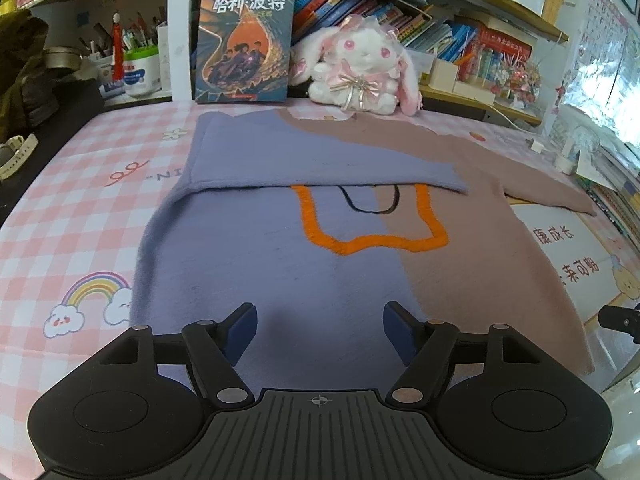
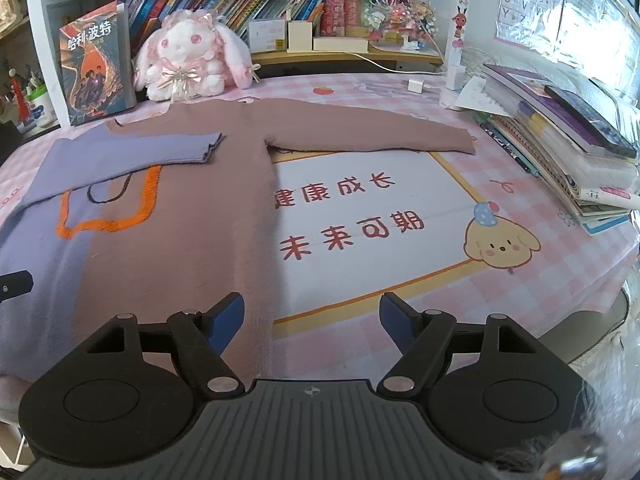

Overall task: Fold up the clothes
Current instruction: 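Withdraw the left gripper and move the right gripper to the pink sleeve cuff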

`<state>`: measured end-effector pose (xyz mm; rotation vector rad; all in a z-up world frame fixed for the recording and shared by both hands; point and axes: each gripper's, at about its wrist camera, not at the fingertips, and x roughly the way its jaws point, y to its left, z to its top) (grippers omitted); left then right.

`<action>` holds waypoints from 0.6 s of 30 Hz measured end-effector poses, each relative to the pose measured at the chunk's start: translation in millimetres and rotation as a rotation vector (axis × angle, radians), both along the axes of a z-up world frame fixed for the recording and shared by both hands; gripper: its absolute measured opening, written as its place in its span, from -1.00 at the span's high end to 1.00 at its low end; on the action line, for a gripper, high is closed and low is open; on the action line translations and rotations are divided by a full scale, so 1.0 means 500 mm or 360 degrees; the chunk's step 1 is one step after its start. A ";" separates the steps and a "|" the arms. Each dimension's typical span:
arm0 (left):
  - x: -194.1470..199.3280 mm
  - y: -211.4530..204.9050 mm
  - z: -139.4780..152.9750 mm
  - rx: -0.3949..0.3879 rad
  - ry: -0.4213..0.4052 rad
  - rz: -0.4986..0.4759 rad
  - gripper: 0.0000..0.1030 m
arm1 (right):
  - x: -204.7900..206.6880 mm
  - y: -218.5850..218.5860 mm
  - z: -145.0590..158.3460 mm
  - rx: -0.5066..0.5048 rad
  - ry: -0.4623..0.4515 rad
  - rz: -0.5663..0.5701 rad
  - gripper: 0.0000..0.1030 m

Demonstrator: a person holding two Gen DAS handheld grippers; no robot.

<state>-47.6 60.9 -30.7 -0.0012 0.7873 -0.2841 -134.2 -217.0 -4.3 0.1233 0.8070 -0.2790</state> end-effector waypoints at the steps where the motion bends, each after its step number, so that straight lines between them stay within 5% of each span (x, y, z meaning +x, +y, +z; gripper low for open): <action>1: 0.002 -0.006 0.000 0.0005 0.0000 0.0002 -0.39 | 0.003 -0.006 -0.001 0.0004 0.0000 0.0001 -0.42; 10: 0.031 -0.087 -0.003 0.0072 0.0019 0.0120 -0.41 | 0.054 -0.090 -0.014 0.0049 0.0003 0.0061 -0.42; 18: 0.047 -0.219 -0.003 0.0137 0.0011 0.0309 -0.53 | 0.151 -0.253 -0.013 0.0107 -0.0008 0.0125 -0.48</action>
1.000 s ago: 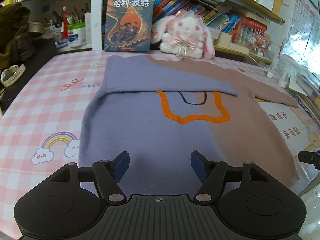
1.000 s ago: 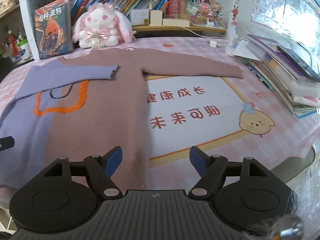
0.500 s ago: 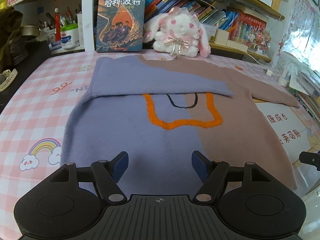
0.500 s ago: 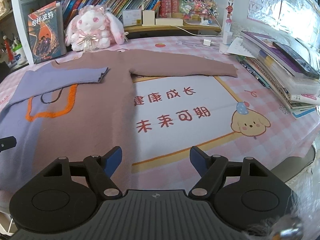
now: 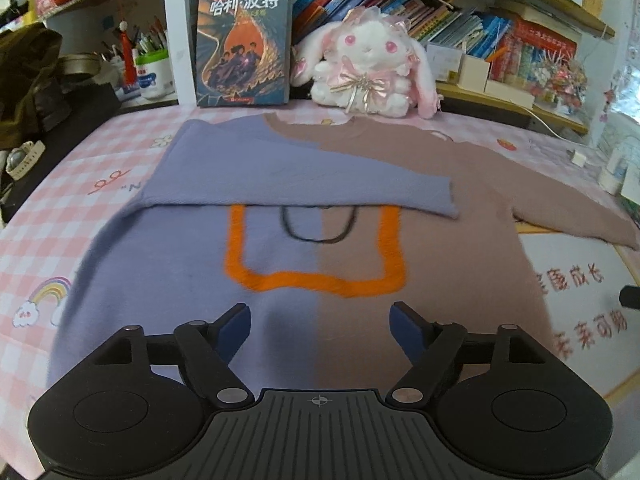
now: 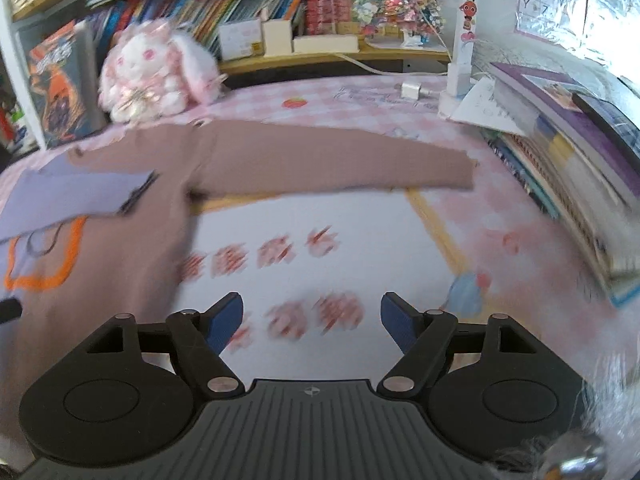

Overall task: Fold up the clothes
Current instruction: 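Withdraw the left gripper and move the right gripper to the pink sleeve cuff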

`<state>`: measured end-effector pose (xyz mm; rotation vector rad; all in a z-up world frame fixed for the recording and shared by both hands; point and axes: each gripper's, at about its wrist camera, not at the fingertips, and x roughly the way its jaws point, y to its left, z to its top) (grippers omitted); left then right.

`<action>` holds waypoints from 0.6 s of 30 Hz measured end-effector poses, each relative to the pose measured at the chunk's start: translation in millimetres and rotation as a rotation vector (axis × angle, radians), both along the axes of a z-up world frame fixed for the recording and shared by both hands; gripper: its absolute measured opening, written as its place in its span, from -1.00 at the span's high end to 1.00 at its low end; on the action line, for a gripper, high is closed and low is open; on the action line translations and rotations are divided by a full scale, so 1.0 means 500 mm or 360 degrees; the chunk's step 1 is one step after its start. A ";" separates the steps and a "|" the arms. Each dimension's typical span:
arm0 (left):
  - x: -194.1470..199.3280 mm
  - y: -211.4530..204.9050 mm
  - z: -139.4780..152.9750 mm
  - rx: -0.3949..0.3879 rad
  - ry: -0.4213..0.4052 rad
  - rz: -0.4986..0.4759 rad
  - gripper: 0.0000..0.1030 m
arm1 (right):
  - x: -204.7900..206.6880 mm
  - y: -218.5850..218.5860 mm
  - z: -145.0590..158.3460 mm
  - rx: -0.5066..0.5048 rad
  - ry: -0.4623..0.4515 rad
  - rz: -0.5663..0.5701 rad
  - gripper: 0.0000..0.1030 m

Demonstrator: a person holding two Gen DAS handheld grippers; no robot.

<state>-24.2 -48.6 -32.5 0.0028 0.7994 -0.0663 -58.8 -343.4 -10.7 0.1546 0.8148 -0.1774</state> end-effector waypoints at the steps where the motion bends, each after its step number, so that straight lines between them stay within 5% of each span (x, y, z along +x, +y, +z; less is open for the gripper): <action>1: -0.002 -0.016 -0.002 0.0009 0.0007 0.0021 -0.53 | 0.013 -0.022 -0.001 0.0015 0.0001 0.0009 -0.48; 18: -0.039 -0.168 -0.006 0.0171 0.0124 0.0224 -0.54 | 0.111 -0.236 -0.044 0.0196 0.0064 0.0005 -0.48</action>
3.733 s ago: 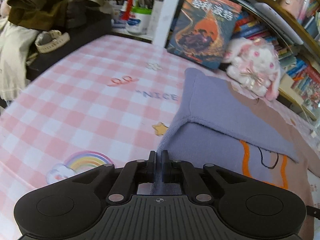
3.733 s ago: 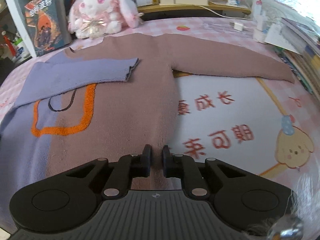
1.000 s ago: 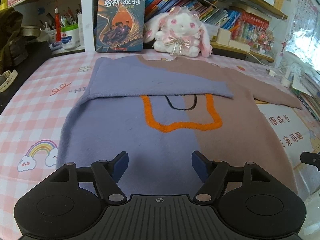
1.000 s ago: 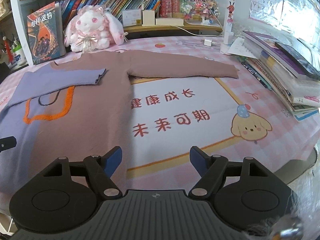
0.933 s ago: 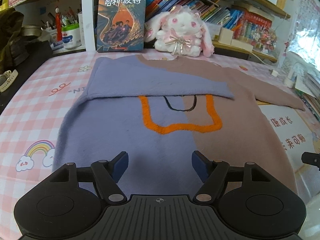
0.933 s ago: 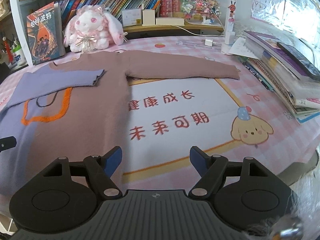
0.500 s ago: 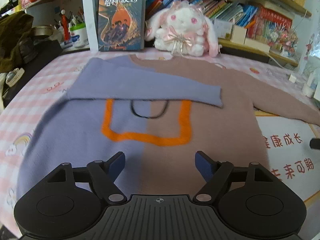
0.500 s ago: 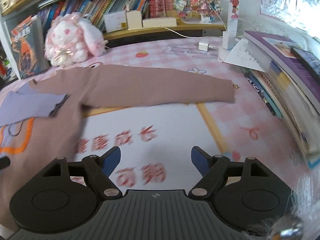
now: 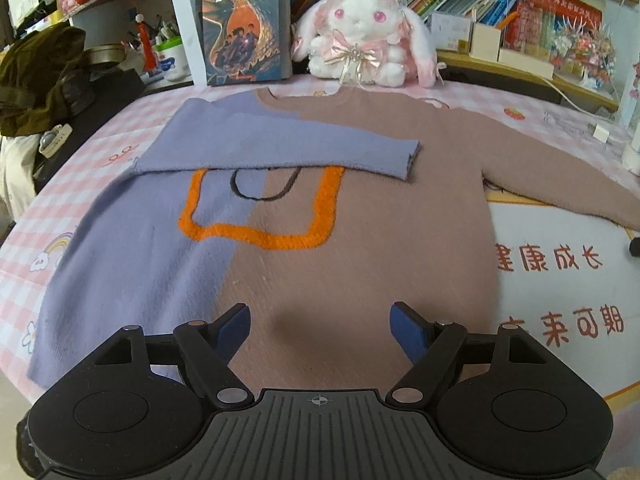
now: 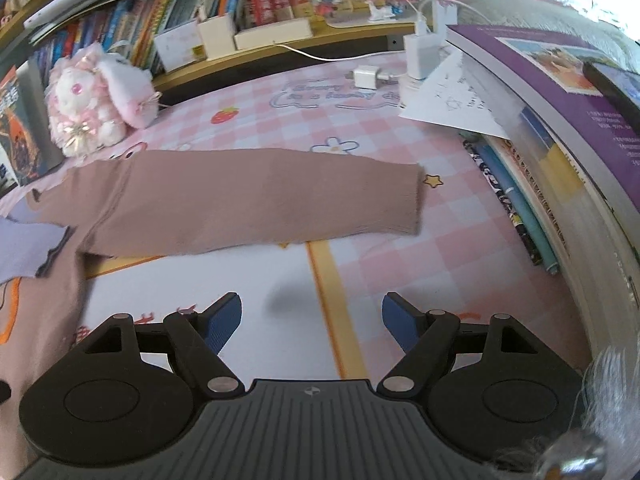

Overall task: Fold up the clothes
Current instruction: 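Withdraw the left gripper and move the right gripper to the pink sleeve cuff, then grasp the pink sleeve cuff with the right gripper and lift it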

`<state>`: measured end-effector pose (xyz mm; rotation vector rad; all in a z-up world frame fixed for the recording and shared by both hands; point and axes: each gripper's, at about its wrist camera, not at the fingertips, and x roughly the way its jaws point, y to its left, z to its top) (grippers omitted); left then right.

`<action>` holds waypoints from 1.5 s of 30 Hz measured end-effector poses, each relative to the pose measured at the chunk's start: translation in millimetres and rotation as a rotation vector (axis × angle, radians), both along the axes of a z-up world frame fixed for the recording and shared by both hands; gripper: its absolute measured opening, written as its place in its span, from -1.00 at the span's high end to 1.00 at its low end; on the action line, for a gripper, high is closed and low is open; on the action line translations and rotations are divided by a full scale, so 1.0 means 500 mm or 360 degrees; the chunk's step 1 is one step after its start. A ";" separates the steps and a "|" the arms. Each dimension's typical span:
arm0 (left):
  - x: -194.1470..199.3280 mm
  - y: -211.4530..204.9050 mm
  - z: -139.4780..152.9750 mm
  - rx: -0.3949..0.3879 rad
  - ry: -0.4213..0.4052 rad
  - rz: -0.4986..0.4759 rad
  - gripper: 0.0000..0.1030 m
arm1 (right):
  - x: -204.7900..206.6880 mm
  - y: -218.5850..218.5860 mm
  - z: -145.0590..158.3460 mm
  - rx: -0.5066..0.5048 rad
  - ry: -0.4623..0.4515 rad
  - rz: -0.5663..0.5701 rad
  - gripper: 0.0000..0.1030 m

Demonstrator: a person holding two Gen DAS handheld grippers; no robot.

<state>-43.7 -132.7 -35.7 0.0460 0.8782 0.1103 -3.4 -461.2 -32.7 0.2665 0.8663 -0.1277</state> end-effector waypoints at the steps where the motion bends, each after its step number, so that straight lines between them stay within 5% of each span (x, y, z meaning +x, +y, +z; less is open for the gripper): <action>1: -0.001 -0.003 0.001 0.0007 0.0003 0.0002 -0.54 | 0.003 -0.005 -0.002 0.0006 -0.0001 -0.0005 -0.48; 22: -0.022 0.015 0.007 0.0084 0.0051 0.0198 -0.54 | 0.086 -0.020 -0.008 0.0071 -0.0051 -0.0002 -0.51; 29: -0.031 0.028 0.010 0.0112 0.0070 0.0235 -0.54 | 0.090 -0.037 -0.009 0.0083 -0.0067 -0.0200 -0.47; 39: -0.042 0.034 0.007 0.0128 0.0090 0.0249 -0.54 | 0.110 -0.038 -0.017 0.0265 -0.0182 -0.0202 -0.42; 41: -0.043 0.032 0.008 0.0133 0.0089 0.0246 -0.54 | 0.113 -0.032 -0.017 0.0280 -0.0191 -0.0191 -0.36; 45: -0.048 0.038 0.010 0.0132 0.0085 0.0260 -0.54 | 0.119 -0.054 -0.017 0.0255 -0.0182 -0.0304 0.17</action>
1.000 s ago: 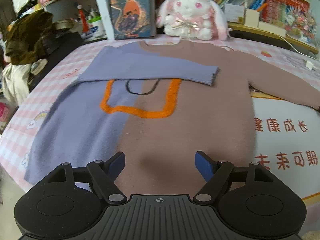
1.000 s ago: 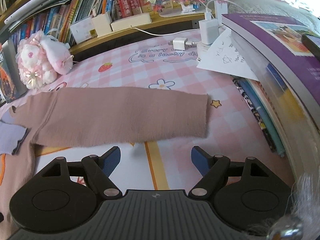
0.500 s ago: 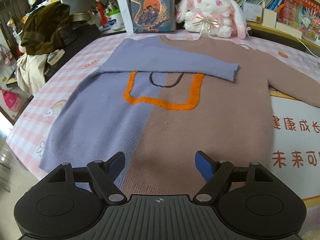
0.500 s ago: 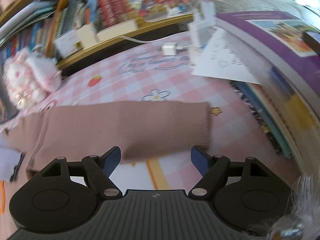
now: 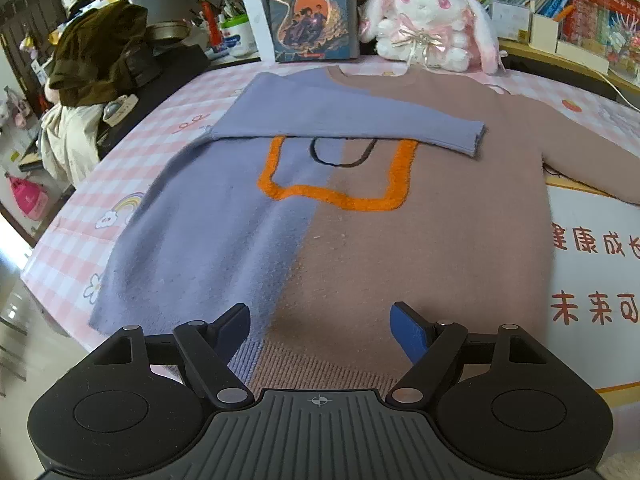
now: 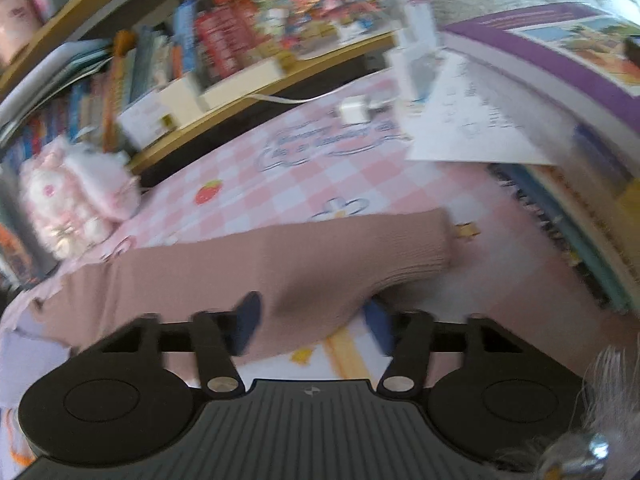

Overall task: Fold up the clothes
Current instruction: 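Grasp the pink sleeve cuff with the right gripper and lift it, then fold the pink sleeve across the body over the lavender sleeve, open right gripper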

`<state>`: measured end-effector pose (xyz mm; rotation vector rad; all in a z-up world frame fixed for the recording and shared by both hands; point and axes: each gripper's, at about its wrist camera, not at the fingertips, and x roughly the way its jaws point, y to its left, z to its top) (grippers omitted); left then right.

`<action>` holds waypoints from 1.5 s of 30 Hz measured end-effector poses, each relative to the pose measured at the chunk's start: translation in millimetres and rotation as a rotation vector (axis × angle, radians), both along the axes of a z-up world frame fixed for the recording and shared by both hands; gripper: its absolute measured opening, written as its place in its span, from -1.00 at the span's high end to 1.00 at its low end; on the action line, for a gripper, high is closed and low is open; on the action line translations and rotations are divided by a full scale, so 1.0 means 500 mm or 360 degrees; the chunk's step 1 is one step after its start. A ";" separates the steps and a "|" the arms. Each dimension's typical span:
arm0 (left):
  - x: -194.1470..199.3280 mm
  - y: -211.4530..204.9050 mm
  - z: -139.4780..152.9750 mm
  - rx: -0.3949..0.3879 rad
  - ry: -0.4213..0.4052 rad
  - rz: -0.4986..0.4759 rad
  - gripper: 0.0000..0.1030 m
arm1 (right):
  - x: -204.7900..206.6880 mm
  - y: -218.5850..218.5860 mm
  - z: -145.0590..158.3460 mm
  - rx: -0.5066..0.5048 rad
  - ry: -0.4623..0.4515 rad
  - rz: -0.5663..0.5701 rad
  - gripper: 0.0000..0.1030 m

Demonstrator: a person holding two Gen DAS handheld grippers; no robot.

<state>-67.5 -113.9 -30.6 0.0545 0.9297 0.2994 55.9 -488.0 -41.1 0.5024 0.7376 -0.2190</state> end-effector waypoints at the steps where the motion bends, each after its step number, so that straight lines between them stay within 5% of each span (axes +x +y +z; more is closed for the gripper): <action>1: 0.000 0.002 0.000 -0.0003 -0.0002 0.0007 -0.54 | 0.001 -0.010 0.000 0.0005 0.0010 -0.0043 0.24; 10: 0.007 -0.005 -0.005 -0.0034 -0.0010 -0.0027 -0.54 | 0.008 -0.049 -0.004 -0.0008 0.0082 -0.0132 0.85; 23: 0.018 0.019 0.000 -0.0060 -0.0074 -0.0092 -0.54 | 0.005 0.002 0.095 0.0013 -0.0203 0.0004 0.90; 31: 0.011 0.105 0.004 -0.0120 -0.0177 -0.0118 -0.54 | 0.045 0.135 0.162 0.0032 -0.0353 0.0188 0.90; 45: 0.002 0.336 0.041 -0.0178 -0.0405 -0.0404 -0.56 | 0.091 0.505 0.211 -0.0081 -0.0435 0.0453 0.90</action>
